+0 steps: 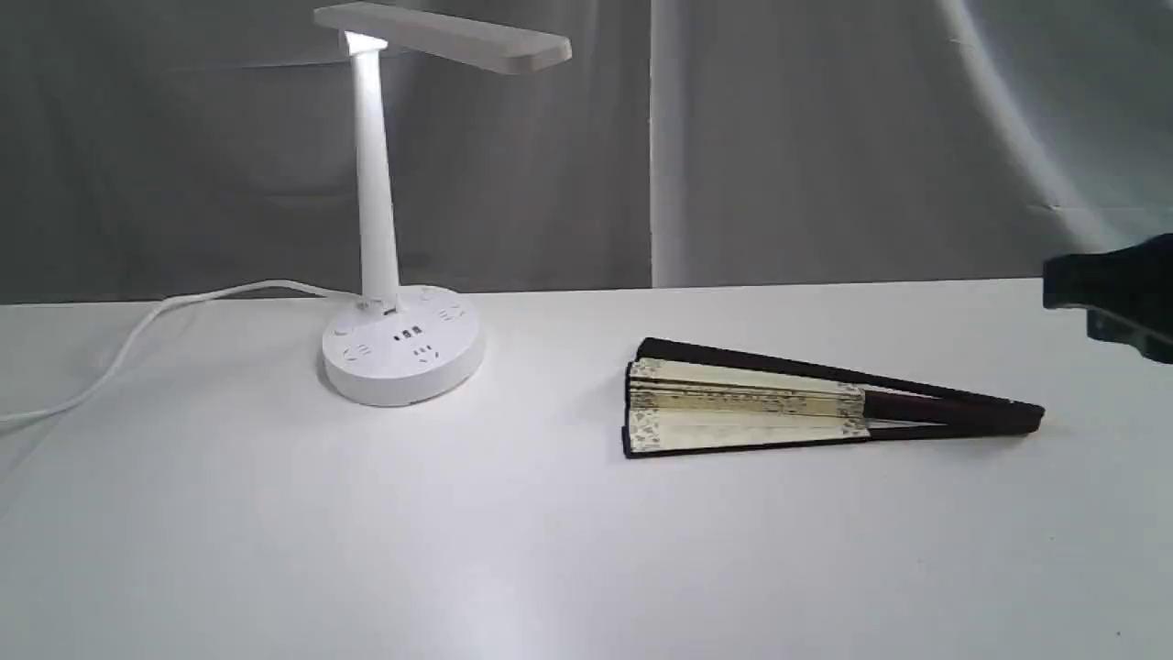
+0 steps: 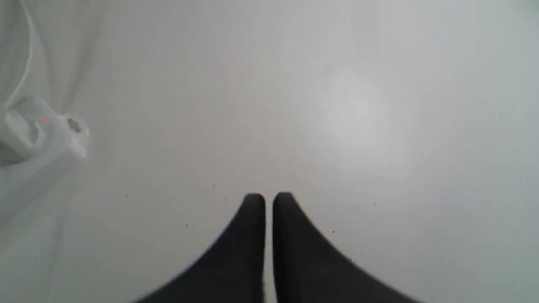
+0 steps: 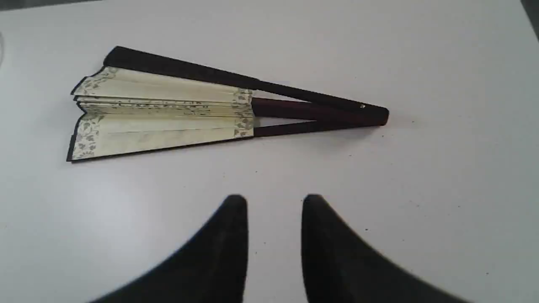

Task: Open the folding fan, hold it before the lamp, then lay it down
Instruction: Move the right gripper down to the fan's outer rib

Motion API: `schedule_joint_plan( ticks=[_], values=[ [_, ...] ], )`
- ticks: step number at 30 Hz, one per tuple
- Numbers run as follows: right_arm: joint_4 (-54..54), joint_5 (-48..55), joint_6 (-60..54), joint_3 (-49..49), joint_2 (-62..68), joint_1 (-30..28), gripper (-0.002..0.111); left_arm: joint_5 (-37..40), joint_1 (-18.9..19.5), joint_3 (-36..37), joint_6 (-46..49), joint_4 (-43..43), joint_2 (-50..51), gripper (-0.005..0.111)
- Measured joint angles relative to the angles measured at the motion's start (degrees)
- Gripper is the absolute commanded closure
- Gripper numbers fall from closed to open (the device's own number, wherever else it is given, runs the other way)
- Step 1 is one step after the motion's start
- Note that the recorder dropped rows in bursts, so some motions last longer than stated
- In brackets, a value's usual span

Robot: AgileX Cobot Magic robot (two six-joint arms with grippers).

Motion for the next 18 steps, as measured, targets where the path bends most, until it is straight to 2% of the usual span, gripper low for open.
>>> schedule_joint_plan(
  ticks=[9,14,18],
  values=[
    [2.55,7.05,-4.02,-11.45,14.48,0.00,0.078,3.49,0.00,-8.23,4.80,-3.98,8.13,0.103],
    [6.47,9.38,-8.54,-16.53,20.73,0.00,0.067,3.87,0.00,-9.64,9.05,-8.64,12.35,0.103],
    [8.74,12.80,-10.17,-22.12,26.75,0.00,0.067,4.26,-0.50,-10.14,10.45,-10.34,15.43,0.104]
  ],
)
